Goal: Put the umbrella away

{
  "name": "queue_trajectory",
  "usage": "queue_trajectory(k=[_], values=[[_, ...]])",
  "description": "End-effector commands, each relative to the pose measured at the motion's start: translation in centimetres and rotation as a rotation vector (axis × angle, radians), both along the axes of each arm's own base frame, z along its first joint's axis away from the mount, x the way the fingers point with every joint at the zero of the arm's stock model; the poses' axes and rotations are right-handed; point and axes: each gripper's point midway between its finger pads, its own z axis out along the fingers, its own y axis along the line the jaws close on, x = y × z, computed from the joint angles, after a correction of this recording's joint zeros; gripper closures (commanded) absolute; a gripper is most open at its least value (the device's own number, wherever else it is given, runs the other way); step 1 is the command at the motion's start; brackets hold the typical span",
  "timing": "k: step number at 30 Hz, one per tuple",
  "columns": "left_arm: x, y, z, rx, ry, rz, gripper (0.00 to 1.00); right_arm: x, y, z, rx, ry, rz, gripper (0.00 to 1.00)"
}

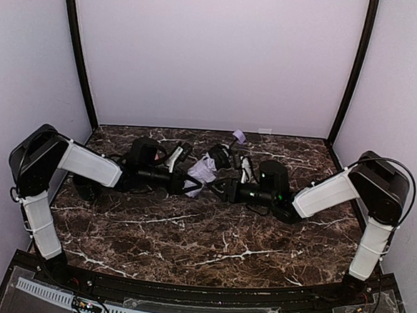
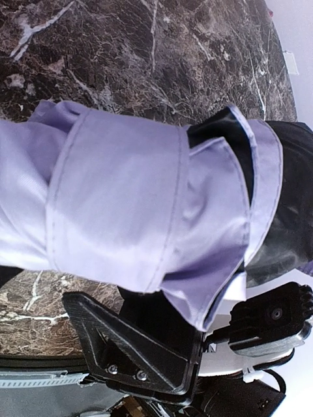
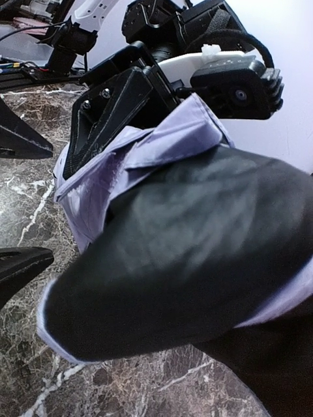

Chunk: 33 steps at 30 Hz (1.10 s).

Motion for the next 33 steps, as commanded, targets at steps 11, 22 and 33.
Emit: queue_trajectory(k=[11, 22, 33], values=[[-2.1, -1.7, 4.3, -0.065, -0.158, -0.117, 1.00, 0.0, 0.2, 2.3, 0.028, -0.102, 0.041, 0.91], [-9.0, -3.7, 5.2, -0.071, -0.252, -0.442, 1.00, 0.7, -1.4, 3.6, 0.051, -0.123, -0.009, 1.00], [-8.6, -2.9, 7.0, -0.170, -0.234, -0.379, 1.00, 1.6, -4.7, 0.2, -0.084, -0.060, -0.137, 0.75]])
